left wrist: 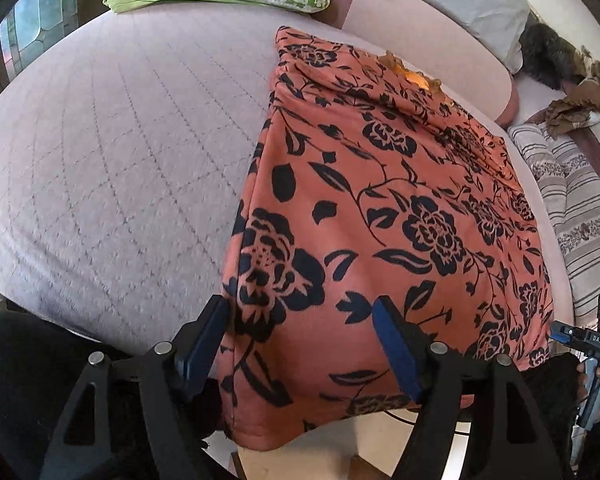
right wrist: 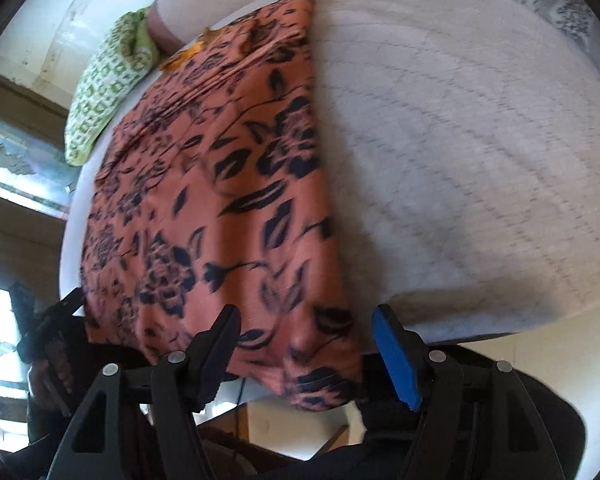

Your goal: Fold small clothes

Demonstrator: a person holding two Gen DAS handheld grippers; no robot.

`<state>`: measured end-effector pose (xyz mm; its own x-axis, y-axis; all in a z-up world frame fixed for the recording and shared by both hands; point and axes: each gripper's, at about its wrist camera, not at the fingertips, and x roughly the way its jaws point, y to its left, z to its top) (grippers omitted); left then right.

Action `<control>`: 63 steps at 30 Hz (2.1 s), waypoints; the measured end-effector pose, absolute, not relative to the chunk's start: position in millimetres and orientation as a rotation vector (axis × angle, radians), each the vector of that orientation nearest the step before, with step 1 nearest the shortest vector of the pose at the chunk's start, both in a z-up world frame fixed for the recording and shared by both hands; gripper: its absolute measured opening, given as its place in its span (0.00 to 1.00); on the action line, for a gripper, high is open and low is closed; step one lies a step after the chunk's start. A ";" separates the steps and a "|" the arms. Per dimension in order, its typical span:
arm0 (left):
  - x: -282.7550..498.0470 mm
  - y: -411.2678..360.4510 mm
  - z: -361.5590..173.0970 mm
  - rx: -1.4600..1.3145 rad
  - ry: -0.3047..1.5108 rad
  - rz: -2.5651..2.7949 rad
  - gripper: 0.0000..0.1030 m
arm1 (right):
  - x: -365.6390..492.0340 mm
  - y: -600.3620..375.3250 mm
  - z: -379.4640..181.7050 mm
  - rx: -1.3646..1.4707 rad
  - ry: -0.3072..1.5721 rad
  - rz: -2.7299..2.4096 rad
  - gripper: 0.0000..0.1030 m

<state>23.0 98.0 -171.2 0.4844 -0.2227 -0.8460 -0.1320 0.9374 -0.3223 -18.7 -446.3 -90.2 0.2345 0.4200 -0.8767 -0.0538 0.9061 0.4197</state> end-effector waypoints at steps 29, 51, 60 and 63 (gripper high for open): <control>-11.1 134.9 -156.9 -0.438 1.067 -0.035 0.63 | -50.3 -468.7 -40.2 0.223 1.231 0.192 0.90; 13.9 108.4 -185.5 -0.361 1.207 -0.030 0.30 | -27.4 -453.1 -82.8 0.318 1.338 0.237 0.52; 29.2 89.5 -181.5 -0.325 1.198 -0.103 0.07 | -21.7 -450.3 -87.2 0.371 1.366 0.323 0.09; 30.3 90.4 -175.2 -0.321 1.193 -0.113 0.07 | -20.3 -454.2 -79.9 0.403 1.351 0.376 0.09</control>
